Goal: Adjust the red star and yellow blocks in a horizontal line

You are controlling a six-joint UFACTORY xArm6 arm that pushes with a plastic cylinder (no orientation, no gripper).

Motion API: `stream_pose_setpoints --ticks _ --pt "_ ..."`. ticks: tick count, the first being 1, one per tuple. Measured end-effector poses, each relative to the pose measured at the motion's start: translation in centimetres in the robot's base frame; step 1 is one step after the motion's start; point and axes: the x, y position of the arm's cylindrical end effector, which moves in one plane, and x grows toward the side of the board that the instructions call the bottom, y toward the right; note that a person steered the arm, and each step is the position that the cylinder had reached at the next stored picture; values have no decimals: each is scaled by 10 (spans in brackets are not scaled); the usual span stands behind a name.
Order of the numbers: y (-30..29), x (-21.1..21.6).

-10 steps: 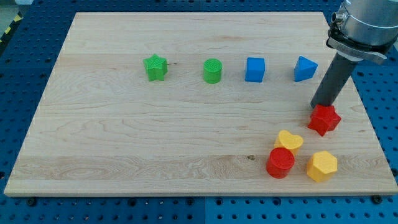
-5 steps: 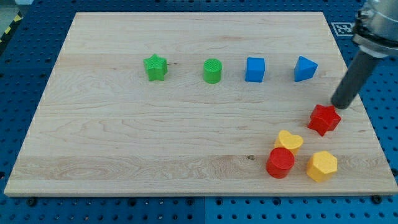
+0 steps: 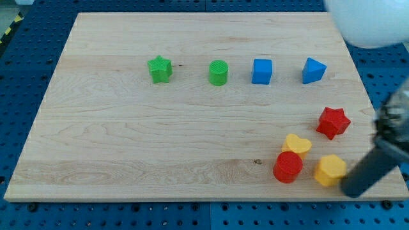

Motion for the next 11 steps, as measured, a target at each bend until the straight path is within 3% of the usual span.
stream_pose_setpoints --ticks 2,6,11 --pt "-16 -2" --pt "-14 -60" --pt "-22 -71"
